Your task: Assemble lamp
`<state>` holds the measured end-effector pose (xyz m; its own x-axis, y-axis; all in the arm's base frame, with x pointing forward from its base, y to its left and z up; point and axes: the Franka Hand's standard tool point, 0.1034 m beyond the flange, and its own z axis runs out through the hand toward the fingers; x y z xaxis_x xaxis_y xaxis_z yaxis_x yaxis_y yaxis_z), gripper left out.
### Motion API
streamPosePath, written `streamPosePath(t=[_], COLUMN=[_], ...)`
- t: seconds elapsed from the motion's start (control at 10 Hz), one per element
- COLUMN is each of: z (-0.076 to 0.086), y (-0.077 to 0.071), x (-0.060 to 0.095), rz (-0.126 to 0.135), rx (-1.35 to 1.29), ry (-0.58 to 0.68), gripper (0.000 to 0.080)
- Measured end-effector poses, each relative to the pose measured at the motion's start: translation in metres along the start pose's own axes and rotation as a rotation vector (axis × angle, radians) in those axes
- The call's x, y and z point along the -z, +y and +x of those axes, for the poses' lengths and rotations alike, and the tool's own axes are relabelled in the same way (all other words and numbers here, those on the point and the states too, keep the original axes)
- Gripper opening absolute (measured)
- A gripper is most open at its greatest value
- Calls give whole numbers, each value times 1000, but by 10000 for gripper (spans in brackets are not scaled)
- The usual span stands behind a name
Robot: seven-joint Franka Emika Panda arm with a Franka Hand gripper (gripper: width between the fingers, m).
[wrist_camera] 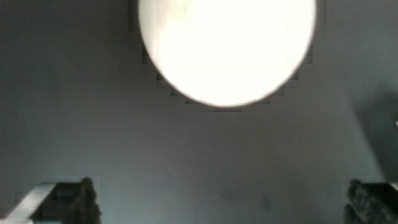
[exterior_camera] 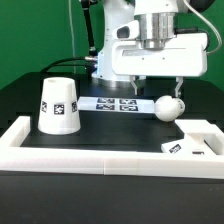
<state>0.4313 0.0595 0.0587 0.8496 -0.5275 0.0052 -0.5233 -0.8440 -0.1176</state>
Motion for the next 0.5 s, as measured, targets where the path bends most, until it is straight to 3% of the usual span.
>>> streamPosePath(t=[0.2,0.5], z=[-2,0], y=[0,4], x=[-1,0], rz=[-5,-28], rx=[6,-6], ry=[-15,-205], gripper=[699,699])
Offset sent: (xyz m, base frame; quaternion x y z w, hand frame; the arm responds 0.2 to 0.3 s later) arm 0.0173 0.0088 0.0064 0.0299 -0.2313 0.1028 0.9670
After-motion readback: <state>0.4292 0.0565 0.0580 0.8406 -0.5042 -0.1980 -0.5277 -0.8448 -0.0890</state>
